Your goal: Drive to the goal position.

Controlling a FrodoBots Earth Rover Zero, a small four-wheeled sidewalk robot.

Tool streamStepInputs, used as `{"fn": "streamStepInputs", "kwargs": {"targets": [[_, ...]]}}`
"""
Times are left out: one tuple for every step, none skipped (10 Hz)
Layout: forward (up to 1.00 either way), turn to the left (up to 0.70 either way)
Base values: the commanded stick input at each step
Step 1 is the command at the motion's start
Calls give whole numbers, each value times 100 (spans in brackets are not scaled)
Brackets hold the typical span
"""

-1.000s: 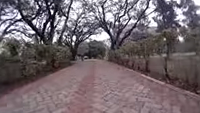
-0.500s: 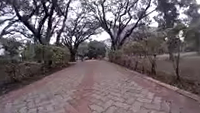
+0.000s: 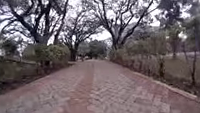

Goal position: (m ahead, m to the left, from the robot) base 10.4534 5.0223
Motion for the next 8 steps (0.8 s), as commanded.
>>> {"fn": "streamStepInputs", "kwargs": {"targets": [[70, 0], [70, 0], [70, 0], [70, 0], [70, 0], [70, 0], [70, 0], [70, 0]]}}
